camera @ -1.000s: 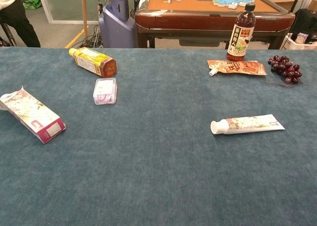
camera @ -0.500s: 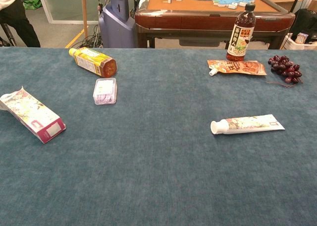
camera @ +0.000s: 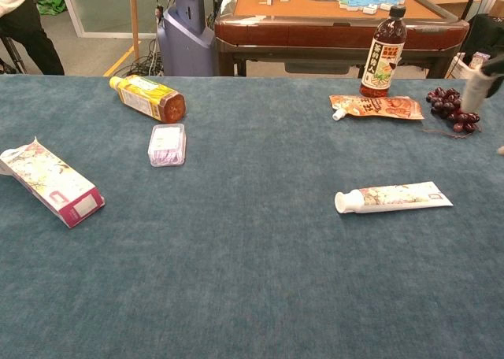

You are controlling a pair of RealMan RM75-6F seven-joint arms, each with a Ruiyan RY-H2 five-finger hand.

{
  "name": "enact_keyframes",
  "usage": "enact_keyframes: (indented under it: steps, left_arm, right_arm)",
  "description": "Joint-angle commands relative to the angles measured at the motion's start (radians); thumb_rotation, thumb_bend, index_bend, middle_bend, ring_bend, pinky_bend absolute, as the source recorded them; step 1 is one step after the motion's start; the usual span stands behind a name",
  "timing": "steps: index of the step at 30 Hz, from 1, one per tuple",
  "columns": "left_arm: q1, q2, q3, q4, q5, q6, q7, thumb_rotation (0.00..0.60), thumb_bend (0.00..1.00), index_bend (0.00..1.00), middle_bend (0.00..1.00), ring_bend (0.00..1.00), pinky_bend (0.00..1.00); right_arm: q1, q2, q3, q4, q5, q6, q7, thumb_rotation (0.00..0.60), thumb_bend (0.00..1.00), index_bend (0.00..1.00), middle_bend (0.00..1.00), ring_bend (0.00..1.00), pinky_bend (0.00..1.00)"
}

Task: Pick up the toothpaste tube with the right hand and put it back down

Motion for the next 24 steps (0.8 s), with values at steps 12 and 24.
enact_keyframes:
  steps: [12,24]
  left_arm:
    - [0.019,0.018,0.007,0.0,-0.013,0.006,-0.012,0.6,0.22,0.2,0.43,0.36,0.01]
    - [0.019,0.018,0.008,0.006,-0.018,-0.01,-0.023,0.6,0.22,0.2,0.43,0.36,0.01]
  right_arm:
    - [0.186,-0.225,-0.003,0.21,0.098,-0.175,-0.085,0.6,0.25,0.37,0.37,0.28,0.3]
    - [0.21,-0.354,-0.044,0.345,0.158,-0.176,-0.133,0.6,0.25,0.37,0.39,0.28,0.3]
